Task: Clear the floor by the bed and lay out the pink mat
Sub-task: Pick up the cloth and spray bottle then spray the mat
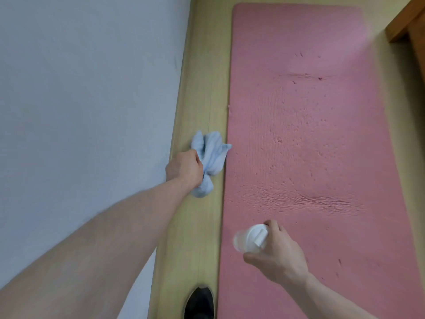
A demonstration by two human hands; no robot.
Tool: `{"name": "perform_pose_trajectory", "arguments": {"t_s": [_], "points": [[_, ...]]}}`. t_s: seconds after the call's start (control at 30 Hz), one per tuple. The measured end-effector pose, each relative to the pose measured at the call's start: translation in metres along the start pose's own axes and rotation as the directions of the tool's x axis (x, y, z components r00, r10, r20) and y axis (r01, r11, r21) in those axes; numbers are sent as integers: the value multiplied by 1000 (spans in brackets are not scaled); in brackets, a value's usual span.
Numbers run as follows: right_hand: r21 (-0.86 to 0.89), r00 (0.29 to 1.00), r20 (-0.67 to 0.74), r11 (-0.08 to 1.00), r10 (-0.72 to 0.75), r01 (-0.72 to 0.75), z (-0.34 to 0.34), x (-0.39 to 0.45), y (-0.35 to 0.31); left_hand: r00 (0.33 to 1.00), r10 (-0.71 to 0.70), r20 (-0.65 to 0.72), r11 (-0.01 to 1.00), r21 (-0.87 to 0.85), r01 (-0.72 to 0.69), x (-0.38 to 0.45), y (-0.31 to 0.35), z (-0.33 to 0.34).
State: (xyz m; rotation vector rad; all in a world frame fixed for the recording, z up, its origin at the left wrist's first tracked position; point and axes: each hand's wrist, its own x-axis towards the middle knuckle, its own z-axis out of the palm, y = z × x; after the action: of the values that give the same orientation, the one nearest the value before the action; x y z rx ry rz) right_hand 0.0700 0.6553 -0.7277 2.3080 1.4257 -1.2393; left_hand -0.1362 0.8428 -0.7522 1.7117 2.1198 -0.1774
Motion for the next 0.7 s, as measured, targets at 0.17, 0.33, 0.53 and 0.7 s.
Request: {"name": "perform_pose_trajectory", "arguments": {"t_s": [0.17,0.33,0.53,0.7], "points": [[-11,1000,17,1000,-26,26,11,9,-13,1000,4,-28,999,-54,-6,3,-20,13],[-33,998,50,998,-43,45,24,15,-30,988,69,137,997,29,-74,-19,-68,33],[-40,993,60,994,-99,101,52,40,-60,948,119,294,987,72,-146,-35,-117,55],[-47,986,66,987,-153,156,80,61,-83,946,109,306,989,61,-134,-35,-135,66]]}}
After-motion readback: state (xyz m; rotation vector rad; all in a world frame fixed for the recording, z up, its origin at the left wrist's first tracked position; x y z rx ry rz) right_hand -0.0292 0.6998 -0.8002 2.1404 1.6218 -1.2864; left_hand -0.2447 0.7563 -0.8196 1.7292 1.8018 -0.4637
